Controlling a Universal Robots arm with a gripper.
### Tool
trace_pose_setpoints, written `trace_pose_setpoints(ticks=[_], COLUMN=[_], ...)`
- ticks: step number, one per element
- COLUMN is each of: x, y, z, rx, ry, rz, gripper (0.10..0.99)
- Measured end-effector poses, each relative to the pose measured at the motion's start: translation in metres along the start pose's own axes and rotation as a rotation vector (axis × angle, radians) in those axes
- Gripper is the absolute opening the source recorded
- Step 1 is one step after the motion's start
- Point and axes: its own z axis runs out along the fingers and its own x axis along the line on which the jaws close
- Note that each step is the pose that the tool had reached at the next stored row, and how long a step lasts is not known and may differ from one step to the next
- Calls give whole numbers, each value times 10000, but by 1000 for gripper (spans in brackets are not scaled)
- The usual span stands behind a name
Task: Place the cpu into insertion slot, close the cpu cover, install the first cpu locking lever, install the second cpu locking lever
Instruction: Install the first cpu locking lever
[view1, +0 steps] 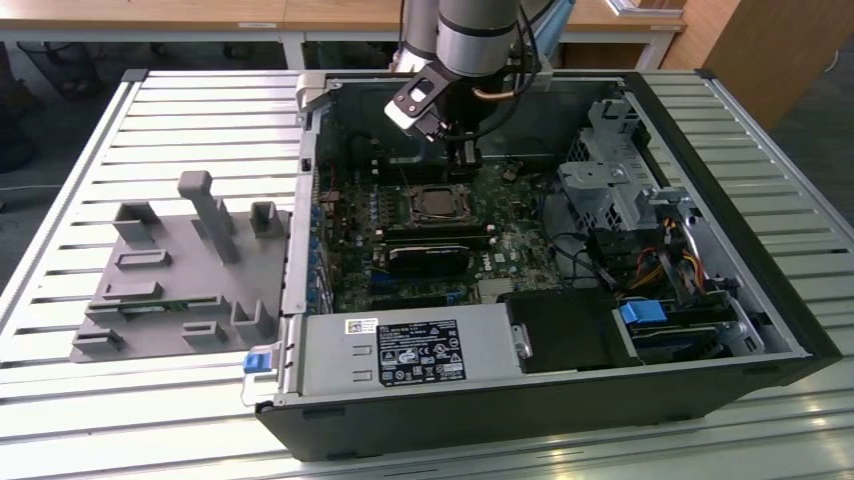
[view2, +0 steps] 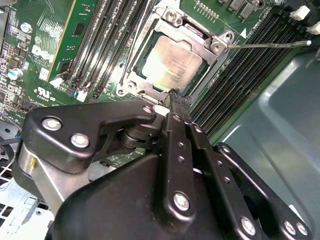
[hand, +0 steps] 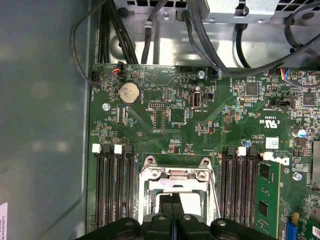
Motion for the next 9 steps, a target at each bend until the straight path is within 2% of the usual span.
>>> trace_pose_setpoints(ticks=[3,9], x=[1,4], y=[0,1], z=[-41,-215], rx=[-1,-1], ry=[1,1], rz=[0,0], gripper=[106,106])
